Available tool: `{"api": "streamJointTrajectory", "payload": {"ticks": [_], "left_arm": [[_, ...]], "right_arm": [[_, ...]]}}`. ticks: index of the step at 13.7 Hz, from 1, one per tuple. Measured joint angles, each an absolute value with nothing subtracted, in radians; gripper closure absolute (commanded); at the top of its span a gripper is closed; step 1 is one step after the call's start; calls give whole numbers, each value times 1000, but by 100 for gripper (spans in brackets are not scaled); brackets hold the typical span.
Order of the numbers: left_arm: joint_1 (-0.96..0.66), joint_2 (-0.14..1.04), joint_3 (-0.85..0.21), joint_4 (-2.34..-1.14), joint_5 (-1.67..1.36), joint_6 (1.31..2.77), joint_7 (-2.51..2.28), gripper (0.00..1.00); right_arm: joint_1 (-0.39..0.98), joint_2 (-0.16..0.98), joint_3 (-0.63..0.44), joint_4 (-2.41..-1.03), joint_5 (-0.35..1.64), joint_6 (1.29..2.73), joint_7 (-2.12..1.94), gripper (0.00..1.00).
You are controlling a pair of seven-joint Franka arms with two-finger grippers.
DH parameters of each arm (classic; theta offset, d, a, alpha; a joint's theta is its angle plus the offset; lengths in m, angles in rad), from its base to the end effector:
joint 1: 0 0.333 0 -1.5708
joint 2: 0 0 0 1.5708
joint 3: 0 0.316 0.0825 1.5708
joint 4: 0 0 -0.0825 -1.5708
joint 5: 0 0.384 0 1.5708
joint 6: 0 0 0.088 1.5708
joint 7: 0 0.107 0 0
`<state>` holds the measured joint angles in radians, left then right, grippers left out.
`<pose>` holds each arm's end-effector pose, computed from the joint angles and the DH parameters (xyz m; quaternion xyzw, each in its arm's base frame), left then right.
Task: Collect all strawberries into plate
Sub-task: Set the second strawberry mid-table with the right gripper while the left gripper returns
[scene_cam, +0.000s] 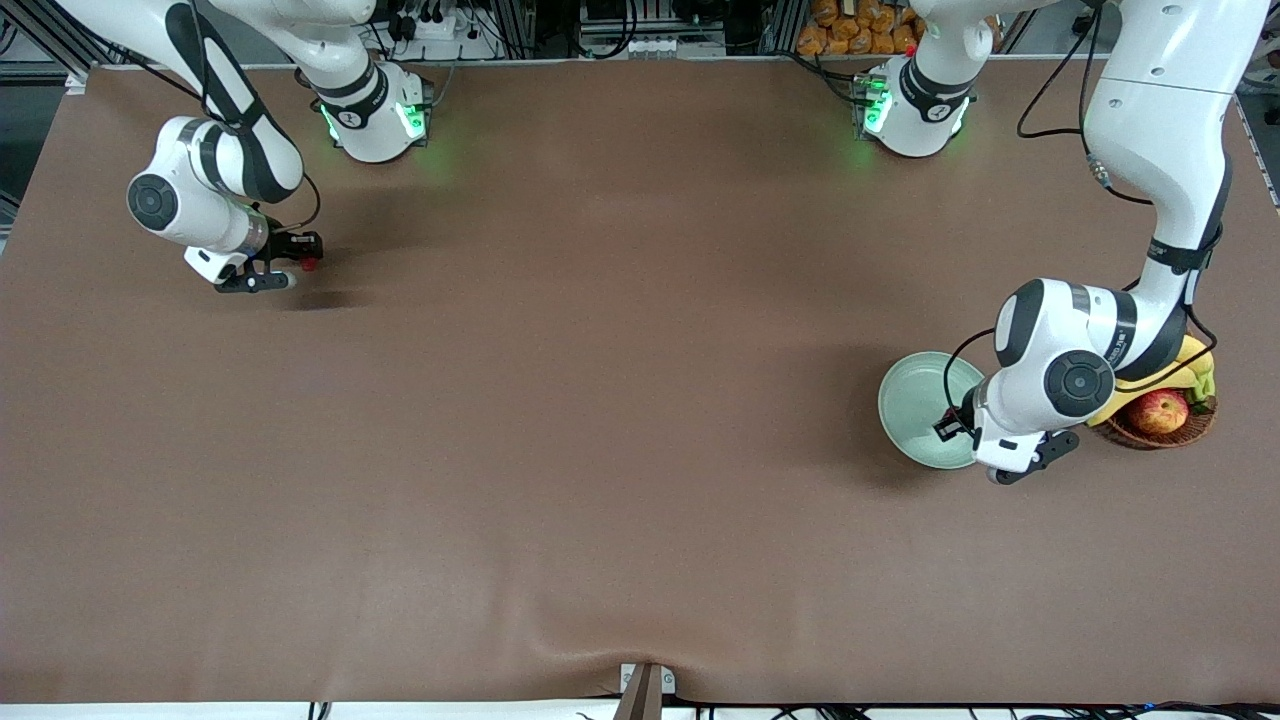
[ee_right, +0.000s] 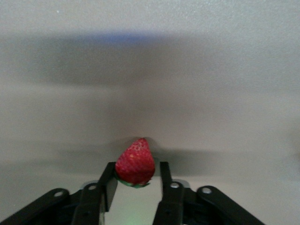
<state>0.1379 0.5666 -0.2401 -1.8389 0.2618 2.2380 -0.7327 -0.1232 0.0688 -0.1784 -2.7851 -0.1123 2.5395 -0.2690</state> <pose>0.6276 -0.0488 0.2149 -0.9684 -0.2369 0.0524 0.0575 0.3272 -0.1023 0.1692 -0.9867 -0.0338 0.1583 0.0149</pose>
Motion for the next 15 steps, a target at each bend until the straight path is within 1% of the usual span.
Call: {"api": "streamJointTrajectory", "payload": {"ticks": [4,7,10,12,13,15], "left_arm": [[137,560,-249,-1831,262,2242,-730,0],[135,547,-301,-1830,262,2242,-730,0],[130,545,-402,-1831,262,2242,-741,0],[126,545,-459,-1831,262,2242,-763,0],[125,545,-480,-1831,262,2242,-774,0],[124,545,-510,-1831,262,2242,-795,0]], "right_arm": [[-122,68,-175,-2772,-116,2543,-255,100],[-112,66,-137,-2697,-86,2494,-220,100],[-103,60,-20,-2523,55,2316,-201,100],[-90,60,47,-2397,80,2203,-108,100],[-80,61,80,-2343,83,2160,-41,100],[-60,73,147,-2265,117,2124,86,100]]}}
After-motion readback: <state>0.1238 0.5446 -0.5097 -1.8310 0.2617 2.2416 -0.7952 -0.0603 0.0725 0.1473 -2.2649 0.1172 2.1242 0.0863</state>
